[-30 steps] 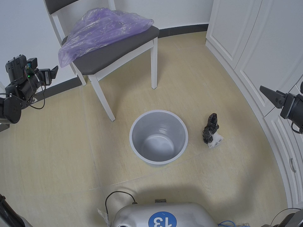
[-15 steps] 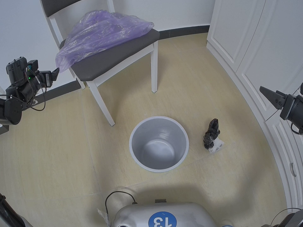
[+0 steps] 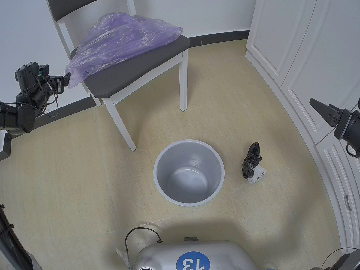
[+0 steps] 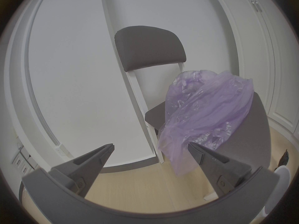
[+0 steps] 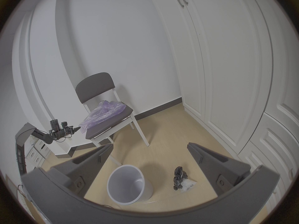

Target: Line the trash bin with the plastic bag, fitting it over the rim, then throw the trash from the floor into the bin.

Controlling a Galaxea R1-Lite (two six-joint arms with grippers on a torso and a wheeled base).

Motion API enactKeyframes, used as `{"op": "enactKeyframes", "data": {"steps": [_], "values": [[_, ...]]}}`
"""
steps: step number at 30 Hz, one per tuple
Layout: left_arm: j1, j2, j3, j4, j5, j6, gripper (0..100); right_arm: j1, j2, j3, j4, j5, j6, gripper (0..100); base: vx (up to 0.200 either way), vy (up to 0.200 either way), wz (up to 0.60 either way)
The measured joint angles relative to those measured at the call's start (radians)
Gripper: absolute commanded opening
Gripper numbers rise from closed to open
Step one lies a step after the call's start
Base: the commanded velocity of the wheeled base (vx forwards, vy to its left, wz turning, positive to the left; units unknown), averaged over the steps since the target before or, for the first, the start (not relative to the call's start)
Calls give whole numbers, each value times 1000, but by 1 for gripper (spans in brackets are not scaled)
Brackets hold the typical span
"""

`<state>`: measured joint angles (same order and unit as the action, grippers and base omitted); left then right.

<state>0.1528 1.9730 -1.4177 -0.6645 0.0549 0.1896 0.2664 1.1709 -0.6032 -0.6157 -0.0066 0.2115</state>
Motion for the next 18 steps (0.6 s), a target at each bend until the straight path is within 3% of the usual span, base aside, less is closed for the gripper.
{"op": "enactKeyframes", "data": {"steps": [15, 16, 18], "values": [[-6, 120, -156, 5, -8, -11, 100, 0, 1, 1, -28, 4, 22, 100, 0, 0, 0], [-5, 124, -161, 6, -9, -11, 0, 0, 1, 1, -29, 4, 22, 100, 0, 0, 0], [-4, 132, -167, 5, -13, -11, 0, 0, 1, 1, -30, 5, 22, 100, 0, 0, 0]]}}
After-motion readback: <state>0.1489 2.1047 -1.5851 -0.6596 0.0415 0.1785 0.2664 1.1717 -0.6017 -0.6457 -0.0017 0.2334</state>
